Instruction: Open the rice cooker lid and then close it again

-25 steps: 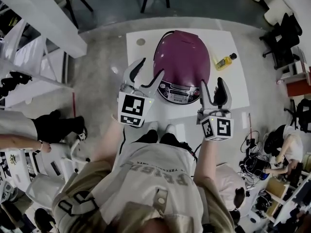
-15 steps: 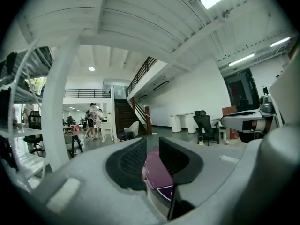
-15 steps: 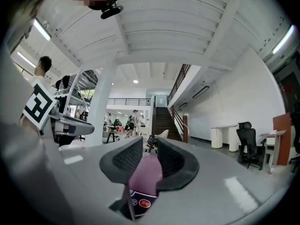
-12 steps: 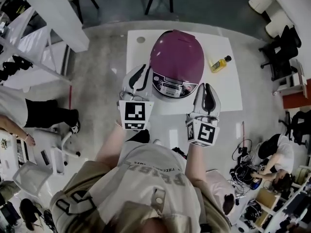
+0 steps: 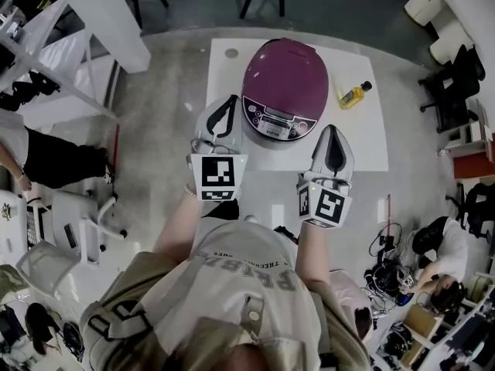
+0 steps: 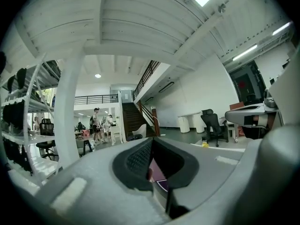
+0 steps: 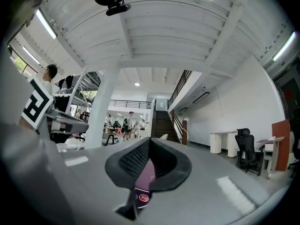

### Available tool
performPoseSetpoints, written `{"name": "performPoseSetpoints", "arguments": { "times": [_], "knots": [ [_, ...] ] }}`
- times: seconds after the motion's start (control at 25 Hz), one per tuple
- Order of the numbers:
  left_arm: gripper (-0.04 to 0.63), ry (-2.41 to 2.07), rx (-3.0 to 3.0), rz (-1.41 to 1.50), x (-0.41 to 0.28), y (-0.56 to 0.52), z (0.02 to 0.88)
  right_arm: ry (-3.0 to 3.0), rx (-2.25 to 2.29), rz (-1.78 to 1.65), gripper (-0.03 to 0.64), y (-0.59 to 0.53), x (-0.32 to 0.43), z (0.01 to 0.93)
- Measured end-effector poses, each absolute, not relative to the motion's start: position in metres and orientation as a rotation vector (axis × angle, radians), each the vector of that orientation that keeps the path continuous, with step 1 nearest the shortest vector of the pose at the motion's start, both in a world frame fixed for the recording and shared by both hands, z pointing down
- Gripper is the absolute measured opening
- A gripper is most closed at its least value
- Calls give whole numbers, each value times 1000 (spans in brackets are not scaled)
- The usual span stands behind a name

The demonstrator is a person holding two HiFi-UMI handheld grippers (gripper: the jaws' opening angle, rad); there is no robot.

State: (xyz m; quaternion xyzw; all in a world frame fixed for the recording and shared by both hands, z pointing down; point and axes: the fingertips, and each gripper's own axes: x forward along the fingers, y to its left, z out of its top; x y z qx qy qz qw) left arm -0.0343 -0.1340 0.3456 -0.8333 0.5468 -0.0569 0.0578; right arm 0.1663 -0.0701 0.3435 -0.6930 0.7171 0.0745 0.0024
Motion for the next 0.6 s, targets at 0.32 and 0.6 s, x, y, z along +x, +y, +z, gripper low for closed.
{"name": "performPoseSetpoints", "arguments": {
  "times": [0.32,0.6],
  "knots": [
    [11,1660,-2519,-197,-42,-133,351,2223,-2197,246,0,-65,166,345],
    [11,1644,-2516,-171,-42,-139,349,2232,-2214,256,0,-68,164,346]
  ]
}}
